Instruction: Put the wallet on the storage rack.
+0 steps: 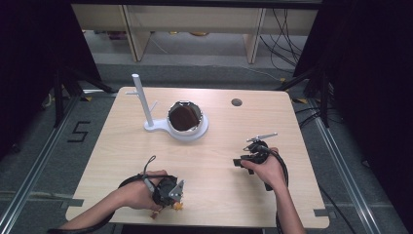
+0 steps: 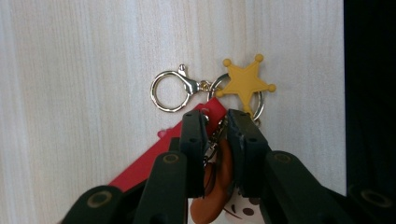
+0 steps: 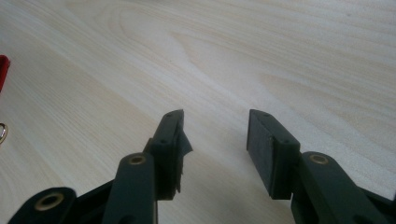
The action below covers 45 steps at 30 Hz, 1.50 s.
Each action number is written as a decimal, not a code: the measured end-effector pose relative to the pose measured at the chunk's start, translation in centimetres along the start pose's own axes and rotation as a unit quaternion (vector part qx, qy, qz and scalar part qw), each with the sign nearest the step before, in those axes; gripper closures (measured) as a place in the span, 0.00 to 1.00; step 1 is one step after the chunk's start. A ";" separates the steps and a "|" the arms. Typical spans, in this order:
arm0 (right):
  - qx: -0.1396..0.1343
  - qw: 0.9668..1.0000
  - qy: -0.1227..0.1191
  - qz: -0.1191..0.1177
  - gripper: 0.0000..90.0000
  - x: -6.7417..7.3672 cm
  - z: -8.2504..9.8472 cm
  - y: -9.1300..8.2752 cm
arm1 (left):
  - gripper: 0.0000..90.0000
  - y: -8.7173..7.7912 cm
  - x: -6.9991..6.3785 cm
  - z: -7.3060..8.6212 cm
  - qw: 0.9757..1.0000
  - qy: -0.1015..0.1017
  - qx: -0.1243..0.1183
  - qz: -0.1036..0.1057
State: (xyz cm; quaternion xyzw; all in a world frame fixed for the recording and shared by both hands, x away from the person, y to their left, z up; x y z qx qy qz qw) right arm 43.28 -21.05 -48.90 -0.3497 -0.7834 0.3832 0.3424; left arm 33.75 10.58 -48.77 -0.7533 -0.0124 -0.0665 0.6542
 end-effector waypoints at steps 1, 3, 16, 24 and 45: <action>0.000 1.000 0.000 0.000 0.64 0.0 0.0 0.0 | 0.86 -0.1 0.0 0.1 1.000 -0.007 -0.003 -0.003; 0.002 1.000 0.001 -0.001 0.63 0.0 0.0 0.0 | 0.87 -0.2 0.1 0.3 1.000 -0.011 -0.010 -0.001; 0.002 1.000 0.000 0.000 0.63 0.0 0.0 0.3 | 0.89 -1.1 -0.1 2.0 0.995 -0.062 -0.073 -0.007; 0.005 1.000 0.007 0.001 0.63 0.1 0.1 0.2 | 0.90 -2.3 0.3 2.4 0.990 -0.082 -0.114 -0.011; 0.001 1.000 0.010 0.011 0.62 0.0 0.0 -0.3 | 0.90 -8.4 3.2 6.1 0.924 -0.197 -0.302 -0.126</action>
Point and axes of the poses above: each handheld gripper's, and its own axes: y roughly forward along the jaws, z roughly out of its underside, x roughly to its left, the point moved 1 cm from there along y, roughly forward along the jaws, and after that the axes turned 7 degrees about x, right-handed, at the moved point
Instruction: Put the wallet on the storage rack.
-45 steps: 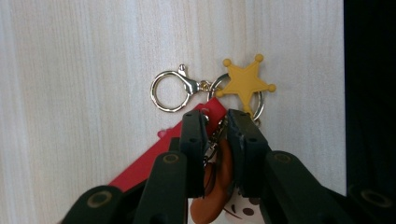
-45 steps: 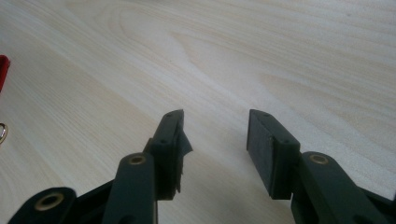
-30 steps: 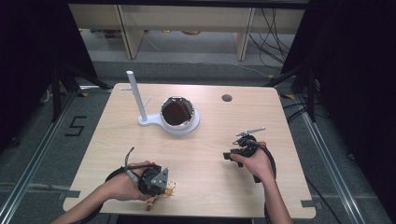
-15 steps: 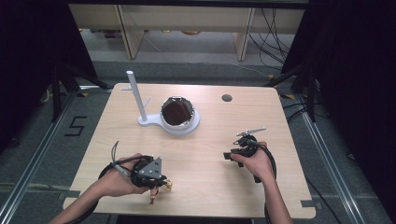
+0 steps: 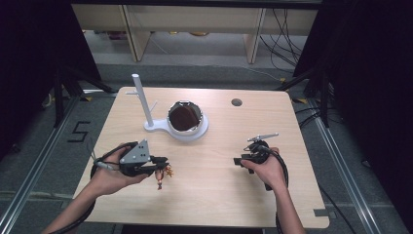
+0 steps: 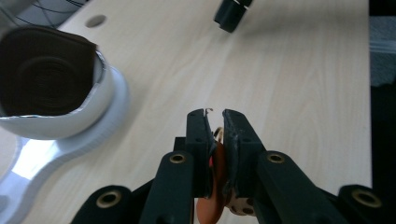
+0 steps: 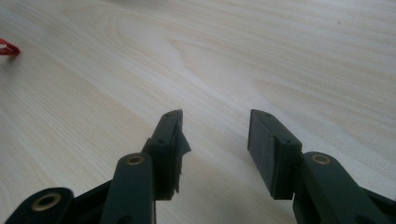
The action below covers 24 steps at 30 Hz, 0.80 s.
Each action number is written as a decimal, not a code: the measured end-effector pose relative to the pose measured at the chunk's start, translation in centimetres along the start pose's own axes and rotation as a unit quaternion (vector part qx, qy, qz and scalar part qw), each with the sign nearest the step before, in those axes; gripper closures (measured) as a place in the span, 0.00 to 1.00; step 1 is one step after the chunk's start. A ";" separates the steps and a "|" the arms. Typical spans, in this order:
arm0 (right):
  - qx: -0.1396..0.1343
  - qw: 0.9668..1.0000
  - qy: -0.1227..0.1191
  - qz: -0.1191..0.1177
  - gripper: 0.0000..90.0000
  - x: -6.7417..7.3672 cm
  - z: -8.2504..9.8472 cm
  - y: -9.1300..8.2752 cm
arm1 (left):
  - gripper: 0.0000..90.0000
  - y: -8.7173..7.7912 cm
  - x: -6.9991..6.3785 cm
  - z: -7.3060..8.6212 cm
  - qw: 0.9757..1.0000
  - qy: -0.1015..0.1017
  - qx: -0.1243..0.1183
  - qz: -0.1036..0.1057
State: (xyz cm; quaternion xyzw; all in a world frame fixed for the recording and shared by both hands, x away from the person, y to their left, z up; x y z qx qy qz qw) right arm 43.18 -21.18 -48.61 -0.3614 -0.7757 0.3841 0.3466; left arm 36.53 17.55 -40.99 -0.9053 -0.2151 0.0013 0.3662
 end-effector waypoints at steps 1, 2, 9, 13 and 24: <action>-0.002 1.000 0.003 -0.001 0.63 0.1 0.0 -0.1 | 0.90 -0.2 0.2 0.0 1.000 -0.006 -0.004 -0.008; -0.005 1.000 0.008 0.000 0.63 0.0 0.0 -0.3 | 0.90 -0.5 0.7 -0.1 0.999 -0.019 -0.012 -0.022; -0.011 1.000 0.010 0.003 0.62 -0.1 0.1 -0.5 | 0.90 -1.5 2.3 0.0 0.996 -0.041 -0.023 -0.077; -0.013 1.000 0.016 0.003 0.62 -0.1 0.1 -0.5 | 0.90 -1.9 2.9 0.0 0.994 -0.047 -0.032 -0.091; -0.029 0.999 0.018 0.009 0.62 -0.1 0.2 -0.6 | 0.90 -3.6 5.2 -0.2 0.987 -0.068 -0.058 -0.137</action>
Point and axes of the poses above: each handheld gripper's, and its own axes: y roughly forward along the jaws, z roughly out of its underside, x roughly to its left, the point moved 1 cm from there along y, roughly forward along the jaws, and after that the axes turned 7 degrees about x, right-handed, at the moved point
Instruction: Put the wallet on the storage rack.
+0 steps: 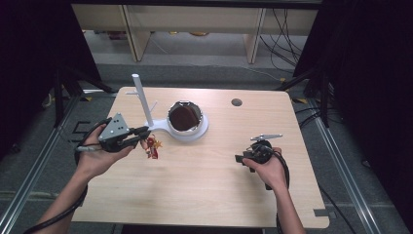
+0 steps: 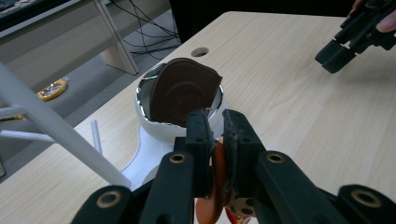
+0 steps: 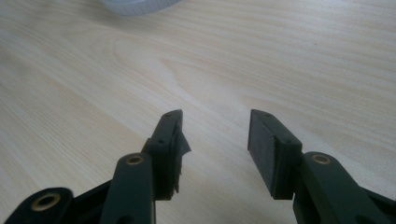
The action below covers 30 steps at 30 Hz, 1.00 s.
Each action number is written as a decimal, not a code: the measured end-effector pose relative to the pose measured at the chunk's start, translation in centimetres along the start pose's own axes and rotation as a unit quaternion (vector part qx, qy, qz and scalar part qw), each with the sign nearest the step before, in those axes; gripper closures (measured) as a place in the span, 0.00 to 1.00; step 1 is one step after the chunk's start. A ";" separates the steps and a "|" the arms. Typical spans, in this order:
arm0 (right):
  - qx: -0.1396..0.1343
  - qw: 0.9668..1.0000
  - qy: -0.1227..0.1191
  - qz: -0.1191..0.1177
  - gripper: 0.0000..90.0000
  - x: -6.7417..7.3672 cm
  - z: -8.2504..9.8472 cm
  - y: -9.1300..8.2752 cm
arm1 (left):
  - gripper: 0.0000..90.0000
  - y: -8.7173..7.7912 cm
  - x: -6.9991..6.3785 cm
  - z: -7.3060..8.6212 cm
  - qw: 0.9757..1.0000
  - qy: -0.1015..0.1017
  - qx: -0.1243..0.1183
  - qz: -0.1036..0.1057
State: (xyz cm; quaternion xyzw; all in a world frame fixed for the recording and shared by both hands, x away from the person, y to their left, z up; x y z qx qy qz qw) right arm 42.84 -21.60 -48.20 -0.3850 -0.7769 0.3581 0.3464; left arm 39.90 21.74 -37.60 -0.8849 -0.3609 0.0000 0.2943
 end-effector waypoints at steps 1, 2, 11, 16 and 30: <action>-0.001 1.000 0.003 0.000 0.62 0.0 0.0 0.0 | 0.90 0.0 0.2 0.0 1.000 -0.002 -0.002 -0.004; -0.002 1.000 0.006 0.000 0.62 0.0 0.1 0.0 | 0.90 -0.1 0.3 0.0 1.000 -0.002 -0.002 -0.005; -0.046 0.999 -0.001 0.008 0.62 -0.4 0.1 -0.2 | 0.90 -0.5 1.8 0.2 0.999 -0.008 -0.003 -0.035; -0.058 0.998 -0.013 0.003 0.62 -0.7 0.1 -0.1 | 0.90 -0.5 2.4 0.3 0.999 -0.013 -0.004 -0.045; -0.061 0.998 -0.005 0.009 0.62 -0.5 0.5 -0.5 | 0.90 -0.7 6.7 -0.2 0.997 -0.036 -0.014 -0.066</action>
Point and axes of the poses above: each handheld gripper's, and its own axes: y roughly forward along the jaws, z roughly out of its underside, x roughly to its left, the point moved 1 cm from there along y, roughly forward along the jaws, and after that the axes turned 7 degrees about x, right-handed, at the moved point
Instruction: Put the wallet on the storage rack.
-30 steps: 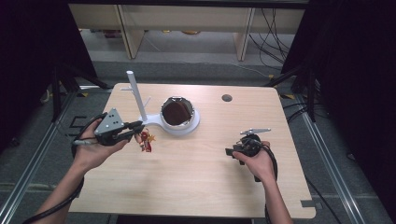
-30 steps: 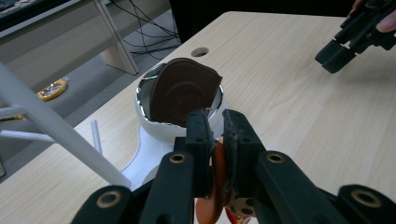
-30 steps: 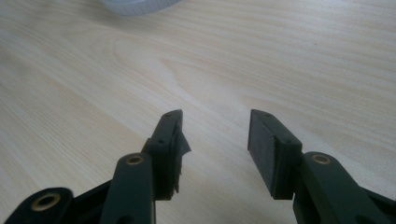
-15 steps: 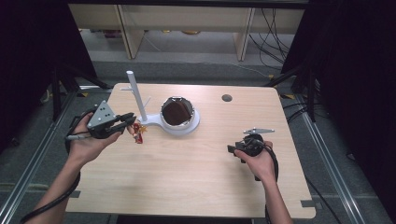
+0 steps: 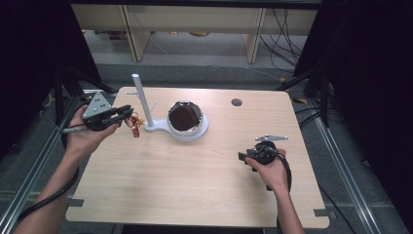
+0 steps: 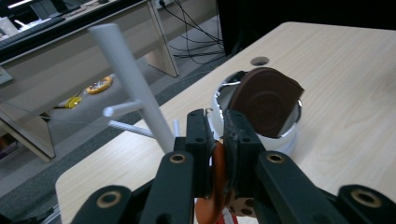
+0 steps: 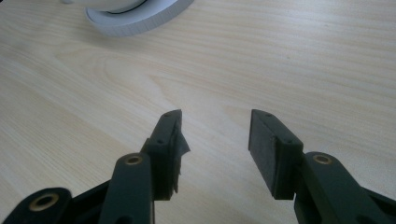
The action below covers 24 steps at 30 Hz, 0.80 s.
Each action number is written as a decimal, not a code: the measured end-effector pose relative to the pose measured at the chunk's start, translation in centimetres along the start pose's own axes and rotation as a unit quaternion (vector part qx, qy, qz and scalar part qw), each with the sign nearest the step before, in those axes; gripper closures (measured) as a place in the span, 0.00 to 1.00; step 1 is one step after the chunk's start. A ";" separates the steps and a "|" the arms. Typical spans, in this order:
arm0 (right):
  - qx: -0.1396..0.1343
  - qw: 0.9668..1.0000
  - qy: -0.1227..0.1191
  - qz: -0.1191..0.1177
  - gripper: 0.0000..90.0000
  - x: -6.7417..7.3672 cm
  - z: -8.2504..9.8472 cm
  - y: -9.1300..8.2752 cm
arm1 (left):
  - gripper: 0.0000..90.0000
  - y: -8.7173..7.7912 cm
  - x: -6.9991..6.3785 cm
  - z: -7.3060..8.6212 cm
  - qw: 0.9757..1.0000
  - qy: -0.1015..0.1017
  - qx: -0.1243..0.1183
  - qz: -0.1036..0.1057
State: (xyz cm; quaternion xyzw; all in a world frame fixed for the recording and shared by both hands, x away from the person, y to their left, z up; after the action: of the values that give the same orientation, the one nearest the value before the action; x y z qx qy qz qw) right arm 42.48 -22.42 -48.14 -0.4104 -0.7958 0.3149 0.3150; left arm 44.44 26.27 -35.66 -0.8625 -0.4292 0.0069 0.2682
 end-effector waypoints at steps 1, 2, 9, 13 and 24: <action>0.000 1.000 0.001 0.000 0.62 0.0 0.0 0.0 | 0.90 0.0 0.4 -0.1 1.000 -0.002 -0.001 -0.002; 0.001 1.000 0.002 0.001 0.62 0.1 0.0 0.0 | 0.90 0.0 0.6 -0.2 1.000 -0.002 -0.001 -0.004; 0.000 1.000 0.001 0.001 0.61 0.0 0.0 0.0 | 0.90 0.2 2.1 -0.7 1.000 -0.009 -0.006 -0.015; 0.000 1.000 0.002 0.002 0.61 0.0 0.0 -0.1 | 0.90 0.3 2.4 -0.9 1.000 -0.010 -0.007 -0.017; -0.002 1.000 0.000 0.000 0.61 -0.2 0.0 -0.1 | 0.90 0.5 3.4 -1.2 0.999 -0.016 -0.013 -0.024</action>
State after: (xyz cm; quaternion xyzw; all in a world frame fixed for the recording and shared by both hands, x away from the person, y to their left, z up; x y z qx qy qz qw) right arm 42.51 -22.59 -48.15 -0.4109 -0.7965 0.3135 0.3138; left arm 47.25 27.93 -34.12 -0.8552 -0.4542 0.0088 0.2495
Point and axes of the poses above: each handheld gripper's, and its own axes: y roughly forward along the jaws, z roughly out of its underside, x roughly to its left, the point moved 1 cm from there along y, roughly forward along the jaws, and after that the axes turned 7 degrees about x, right-handed, at the moved point
